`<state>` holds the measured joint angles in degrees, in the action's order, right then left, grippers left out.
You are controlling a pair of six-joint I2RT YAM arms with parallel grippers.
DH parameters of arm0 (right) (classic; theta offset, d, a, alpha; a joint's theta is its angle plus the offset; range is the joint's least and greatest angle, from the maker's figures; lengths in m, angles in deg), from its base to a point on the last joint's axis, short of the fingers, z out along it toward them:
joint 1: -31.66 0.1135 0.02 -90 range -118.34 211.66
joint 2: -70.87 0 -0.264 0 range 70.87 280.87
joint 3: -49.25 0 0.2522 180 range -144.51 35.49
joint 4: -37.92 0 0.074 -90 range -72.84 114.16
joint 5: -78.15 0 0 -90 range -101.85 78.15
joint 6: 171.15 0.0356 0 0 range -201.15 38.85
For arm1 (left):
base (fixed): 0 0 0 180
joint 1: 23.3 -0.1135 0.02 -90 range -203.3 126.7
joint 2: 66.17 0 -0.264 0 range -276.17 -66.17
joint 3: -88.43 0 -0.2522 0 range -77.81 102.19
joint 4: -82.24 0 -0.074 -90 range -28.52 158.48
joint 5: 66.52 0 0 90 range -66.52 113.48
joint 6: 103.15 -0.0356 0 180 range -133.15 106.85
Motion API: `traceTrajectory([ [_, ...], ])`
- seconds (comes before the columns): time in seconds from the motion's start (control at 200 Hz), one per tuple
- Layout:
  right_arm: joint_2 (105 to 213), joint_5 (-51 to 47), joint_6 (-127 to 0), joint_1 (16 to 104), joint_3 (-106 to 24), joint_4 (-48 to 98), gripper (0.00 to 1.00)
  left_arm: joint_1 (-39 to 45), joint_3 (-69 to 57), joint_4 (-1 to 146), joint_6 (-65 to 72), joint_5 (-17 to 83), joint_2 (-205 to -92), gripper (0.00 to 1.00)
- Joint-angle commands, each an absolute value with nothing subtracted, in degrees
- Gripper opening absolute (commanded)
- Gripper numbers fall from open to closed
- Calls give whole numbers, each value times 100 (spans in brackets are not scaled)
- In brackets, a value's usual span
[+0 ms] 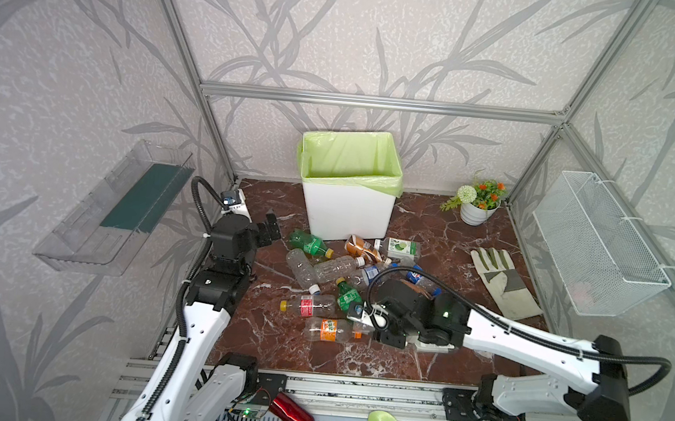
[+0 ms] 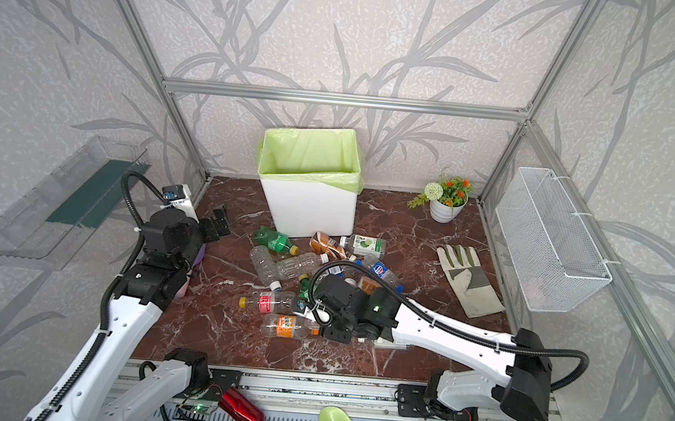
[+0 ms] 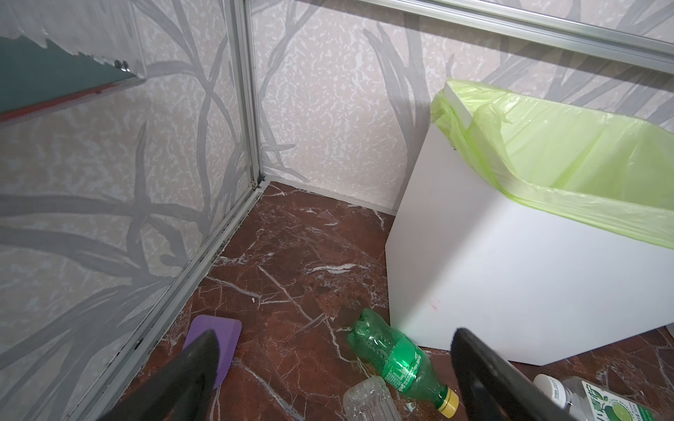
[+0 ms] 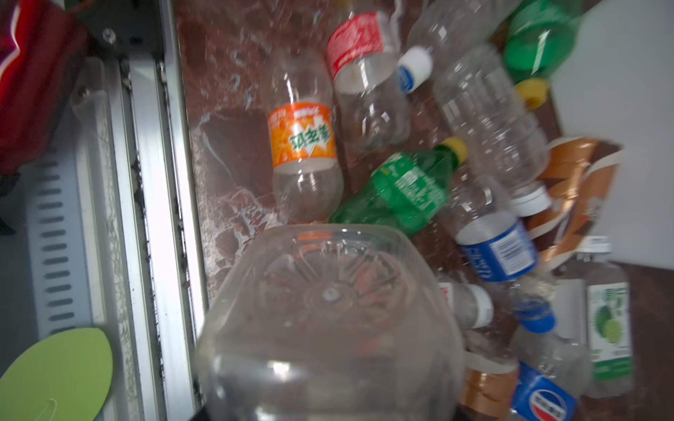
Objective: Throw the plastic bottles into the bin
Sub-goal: 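Lift the clear bottle over the bin and open the right gripper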
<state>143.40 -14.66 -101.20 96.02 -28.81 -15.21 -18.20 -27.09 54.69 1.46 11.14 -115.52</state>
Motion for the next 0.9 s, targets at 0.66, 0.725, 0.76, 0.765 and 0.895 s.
traceTrajectory([
  [0.66,16037,214,-8598,6270,-7287,2708,49,-1901,-2956,5419,335,1380,-11715,99],
  [0.725,17073,700,-8133,6265,-8034,2370,50,-1900,-2965,5450,408,1481,-11721,99],
  [0.76,17660,958,-7922,6261,-8514,2159,51,-1900,-2961,5446,429,1537,-11720,99],
  [0.765,17739,994,-7904,6265,-8582,2125,51,-1900,-2958,5443,431,1543,-11718,99],
  [0.895,19396,930,-7705,6285,-10781,819,78,-1917,-2801,5241,478,1554,-11654,99],
])
